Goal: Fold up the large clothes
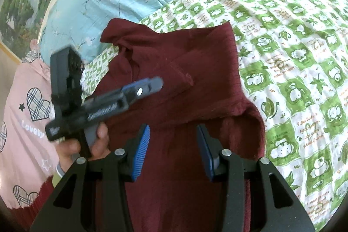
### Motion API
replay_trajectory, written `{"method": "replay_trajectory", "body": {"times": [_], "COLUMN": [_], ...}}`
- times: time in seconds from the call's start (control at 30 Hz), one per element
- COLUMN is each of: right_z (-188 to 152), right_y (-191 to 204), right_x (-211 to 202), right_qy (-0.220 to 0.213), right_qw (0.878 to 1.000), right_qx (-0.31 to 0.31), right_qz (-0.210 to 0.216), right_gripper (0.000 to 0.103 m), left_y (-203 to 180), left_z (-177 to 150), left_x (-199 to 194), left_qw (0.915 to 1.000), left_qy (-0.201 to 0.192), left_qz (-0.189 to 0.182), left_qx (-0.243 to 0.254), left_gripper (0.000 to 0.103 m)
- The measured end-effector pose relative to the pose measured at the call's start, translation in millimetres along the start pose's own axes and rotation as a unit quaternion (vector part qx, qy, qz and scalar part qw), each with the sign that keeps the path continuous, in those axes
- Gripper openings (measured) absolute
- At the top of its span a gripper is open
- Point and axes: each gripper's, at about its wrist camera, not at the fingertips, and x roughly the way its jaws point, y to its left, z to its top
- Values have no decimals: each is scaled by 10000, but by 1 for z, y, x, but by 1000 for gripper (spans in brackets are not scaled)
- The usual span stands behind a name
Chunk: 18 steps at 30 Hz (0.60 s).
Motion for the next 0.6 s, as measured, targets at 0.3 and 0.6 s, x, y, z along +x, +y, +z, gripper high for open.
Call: {"method": "replay_trajectory", "body": {"times": [0.3, 0.6], "right_z": [28, 38], "right_y": [4, 23], "right_x": [26, 76], "right_qy": [-44, 410], "right_qw": [9999, 9882], "right_qx": [-126, -1326], "right_qz": [-50, -642], "right_gripper": [46, 66], "left_y": [68, 168], "left_z": [-89, -156], "left_x": [-123, -163], "left_qw": [9804, 9305], "left_qy": [-837, -809], "left_qz": [1430, 2652], "left_qx": [-1068, -2394], "left_gripper": [70, 69]}}
